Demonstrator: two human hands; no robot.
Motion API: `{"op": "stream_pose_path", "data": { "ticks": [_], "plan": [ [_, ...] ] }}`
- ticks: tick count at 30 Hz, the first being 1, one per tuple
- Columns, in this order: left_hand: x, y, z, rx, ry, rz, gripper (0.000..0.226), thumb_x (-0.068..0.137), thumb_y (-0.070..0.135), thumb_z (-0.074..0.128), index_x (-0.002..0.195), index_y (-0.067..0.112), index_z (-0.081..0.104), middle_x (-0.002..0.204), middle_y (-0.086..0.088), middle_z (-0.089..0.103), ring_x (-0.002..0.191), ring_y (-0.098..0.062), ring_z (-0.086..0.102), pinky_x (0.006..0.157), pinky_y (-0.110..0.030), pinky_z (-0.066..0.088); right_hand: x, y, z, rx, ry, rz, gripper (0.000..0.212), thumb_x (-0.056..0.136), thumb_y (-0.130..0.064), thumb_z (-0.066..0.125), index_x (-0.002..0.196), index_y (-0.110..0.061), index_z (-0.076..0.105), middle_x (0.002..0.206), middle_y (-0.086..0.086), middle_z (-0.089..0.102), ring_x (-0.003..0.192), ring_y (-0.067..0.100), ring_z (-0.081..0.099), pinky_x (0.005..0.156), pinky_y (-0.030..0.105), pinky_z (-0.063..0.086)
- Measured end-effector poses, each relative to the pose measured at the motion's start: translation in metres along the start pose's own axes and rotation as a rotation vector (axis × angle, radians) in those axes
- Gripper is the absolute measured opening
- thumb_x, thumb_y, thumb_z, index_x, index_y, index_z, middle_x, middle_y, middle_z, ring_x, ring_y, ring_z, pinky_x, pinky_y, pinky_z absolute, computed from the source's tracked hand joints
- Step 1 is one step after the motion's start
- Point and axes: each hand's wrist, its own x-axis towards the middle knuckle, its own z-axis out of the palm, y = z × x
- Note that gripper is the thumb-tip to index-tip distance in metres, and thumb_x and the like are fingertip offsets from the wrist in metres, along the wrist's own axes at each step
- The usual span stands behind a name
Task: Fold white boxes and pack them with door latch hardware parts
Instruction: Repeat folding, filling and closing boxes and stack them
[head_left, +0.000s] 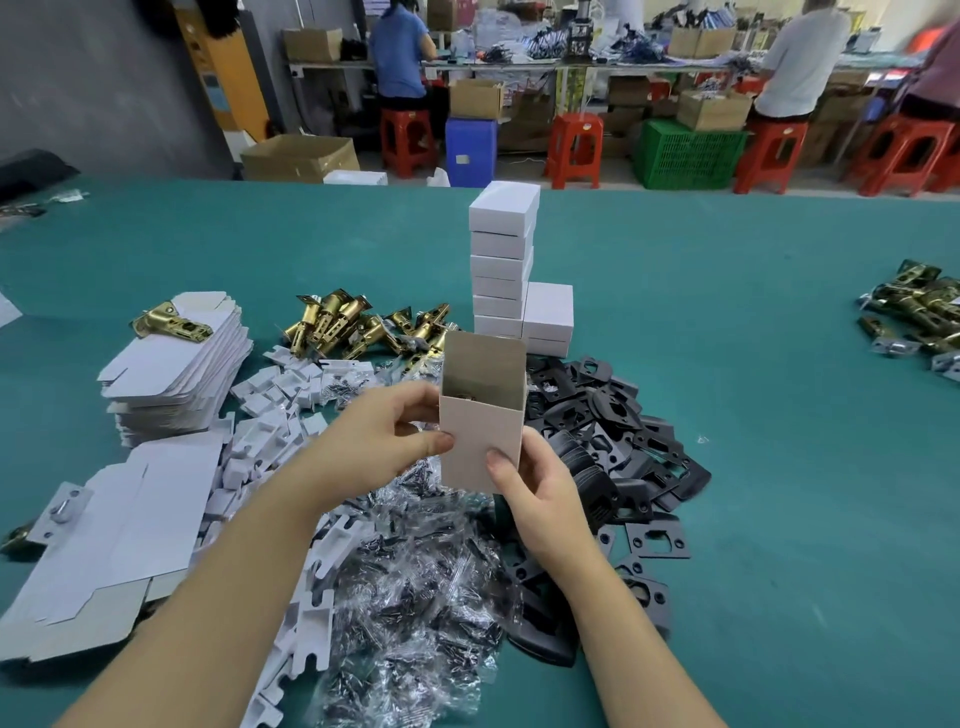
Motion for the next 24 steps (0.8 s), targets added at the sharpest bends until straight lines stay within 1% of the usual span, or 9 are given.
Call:
{"op": "stream_pose_path", "data": {
  "ticks": [3,5,7,8,10,13,17,21,24],
  "plan": [
    [0.0,-0.006,0.002,0.053,-0.027,-0.014,0.03,0.093,0.003,0.071,0.117,0.02,0.067,0.115,0.009,0.074,0.1,0.004,0.068,0.093,-0.025,0.057,0.001,0.003,-0.002,0.028,0.055,-0.018,0.028,0.092,-0.038,0.067,0.12,-0.037,0.063,0.113,-0.009,0.073,0.107,0.01,0.068,0.085,0.024,0.056],
    [0.001,-0.01,0.003,0.111,-0.054,-0.022,0.031,0.094,0.005,0.07,0.119,0.022,0.067,0.117,0.012,0.072,0.111,-0.001,0.066,0.1,-0.036,0.054,0.003,0.005,-0.003,0.019,0.066,-0.016,0.03,0.093,-0.029,0.067,0.123,-0.032,0.062,0.114,-0.009,0.073,0.108,0.011,0.068,0.087,0.026,0.057],
    [0.001,-0.014,0.002,0.152,-0.061,-0.018,0.032,0.094,0.007,0.07,0.119,0.027,0.066,0.117,0.016,0.071,0.104,-0.007,0.069,0.095,-0.041,0.057,0.003,0.009,-0.003,0.002,0.063,-0.008,0.03,0.094,-0.025,0.066,0.124,-0.03,0.062,0.114,-0.009,0.073,0.108,0.011,0.068,0.088,0.027,0.057],
    [0.001,-0.015,-0.001,0.172,-0.055,-0.019,0.034,0.094,0.01,0.07,0.12,0.032,0.065,0.116,0.019,0.071,0.092,-0.01,0.07,0.088,-0.041,0.059,0.004,0.01,-0.003,-0.005,0.062,-0.004,0.03,0.096,-0.023,0.066,0.124,-0.03,0.062,0.115,-0.01,0.073,0.108,0.011,0.068,0.089,0.028,0.057],
    [0.003,-0.02,-0.008,0.208,-0.003,-0.031,0.036,0.096,0.016,0.069,0.122,0.04,0.063,0.113,0.022,0.07,0.072,-0.01,0.065,0.069,-0.033,0.059,0.005,0.011,-0.004,0.004,0.074,0.008,0.028,0.098,-0.019,0.066,0.124,-0.029,0.062,0.115,-0.01,0.073,0.108,0.009,0.068,0.088,0.027,0.058],
    [0.008,-0.031,-0.023,0.323,0.125,-0.076,0.03,0.098,0.021,0.065,0.12,0.041,0.064,0.104,0.02,0.07,0.065,0.0,0.06,0.057,-0.02,0.046,0.007,0.012,-0.007,0.045,0.138,0.024,0.027,0.1,-0.015,0.066,0.124,-0.027,0.062,0.113,-0.012,0.074,0.105,0.006,0.069,0.083,0.021,0.057],
    [0.012,-0.049,-0.03,0.549,0.129,-0.196,0.024,0.1,0.025,0.063,0.124,0.024,0.067,0.106,0.013,0.067,0.078,-0.006,0.062,0.066,-0.028,0.045,0.008,0.013,-0.009,0.069,0.208,0.034,0.026,0.099,-0.018,0.067,0.123,-0.028,0.062,0.113,-0.013,0.075,0.105,0.007,0.071,0.084,0.023,0.058],
    [0.011,-0.051,-0.017,0.66,0.064,-0.242,0.027,0.096,0.037,0.068,0.122,0.029,0.066,0.097,0.015,0.068,0.072,-0.003,0.062,0.068,-0.029,0.052,0.008,0.013,-0.009,0.071,0.224,0.034,0.027,0.099,-0.021,0.067,0.125,-0.026,0.063,0.114,-0.011,0.075,0.105,0.008,0.071,0.085,0.026,0.059],
    [0.014,-0.047,-0.004,0.746,0.044,-0.211,0.029,0.092,0.046,0.07,0.117,0.032,0.066,0.098,0.015,0.063,0.079,-0.006,0.062,0.074,-0.032,0.056,0.008,0.012,-0.009,0.098,0.241,0.027,0.027,0.1,-0.021,0.066,0.127,-0.024,0.063,0.114,-0.01,0.075,0.105,0.009,0.071,0.084,0.025,0.059]
  ]
}}
